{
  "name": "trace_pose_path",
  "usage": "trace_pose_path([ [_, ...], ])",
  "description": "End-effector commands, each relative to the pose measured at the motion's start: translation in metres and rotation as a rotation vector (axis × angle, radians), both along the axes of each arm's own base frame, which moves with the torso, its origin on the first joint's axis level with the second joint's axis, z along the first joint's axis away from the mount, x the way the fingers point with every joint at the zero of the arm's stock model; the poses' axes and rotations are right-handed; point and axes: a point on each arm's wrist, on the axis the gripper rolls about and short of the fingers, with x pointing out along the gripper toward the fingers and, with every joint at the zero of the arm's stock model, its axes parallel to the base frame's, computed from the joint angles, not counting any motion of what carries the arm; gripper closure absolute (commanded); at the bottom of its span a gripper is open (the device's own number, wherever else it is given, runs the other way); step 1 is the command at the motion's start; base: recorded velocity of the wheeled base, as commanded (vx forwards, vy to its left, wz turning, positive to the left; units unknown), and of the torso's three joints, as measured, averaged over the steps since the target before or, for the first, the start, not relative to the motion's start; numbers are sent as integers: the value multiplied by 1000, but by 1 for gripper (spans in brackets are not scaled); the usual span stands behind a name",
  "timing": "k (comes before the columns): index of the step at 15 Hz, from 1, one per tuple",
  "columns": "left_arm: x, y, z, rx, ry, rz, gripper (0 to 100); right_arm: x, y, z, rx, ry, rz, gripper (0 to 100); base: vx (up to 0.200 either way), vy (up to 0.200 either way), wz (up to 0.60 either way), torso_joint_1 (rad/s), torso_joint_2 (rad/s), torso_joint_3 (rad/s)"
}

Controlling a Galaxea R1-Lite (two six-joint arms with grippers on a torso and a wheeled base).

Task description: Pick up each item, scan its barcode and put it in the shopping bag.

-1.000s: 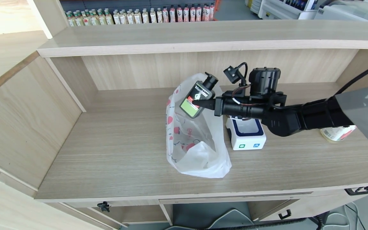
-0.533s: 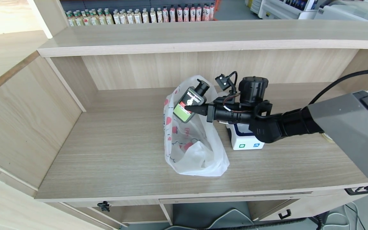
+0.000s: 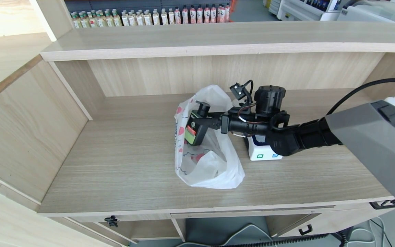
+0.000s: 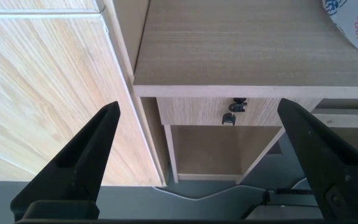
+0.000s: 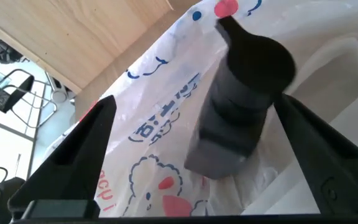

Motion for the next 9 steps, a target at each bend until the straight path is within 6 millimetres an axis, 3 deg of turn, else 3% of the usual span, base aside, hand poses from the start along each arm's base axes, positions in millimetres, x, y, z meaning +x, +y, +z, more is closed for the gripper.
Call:
trace_pose_path([
  [1, 0, 0, 0, 0, -1, 1, 0, -1, 0, 4, 7, -14, 1, 0, 0, 0, 0, 0, 0, 0],
  [4, 0, 0, 0, 2, -1, 1, 0, 2, -12, 24, 36, -49, -23, 0, 0, 0, 0, 0, 0, 0],
  [7, 0, 0, 0, 2, -1, 1, 0, 3, -28, 109, 202, -155, -47, 0, 0, 0, 0, 0, 0, 0],
  [9, 0, 0, 0, 0, -1, 1, 0, -6, -44, 144, 226, -194, -68, 0, 0, 0, 0, 0, 0, 0],
])
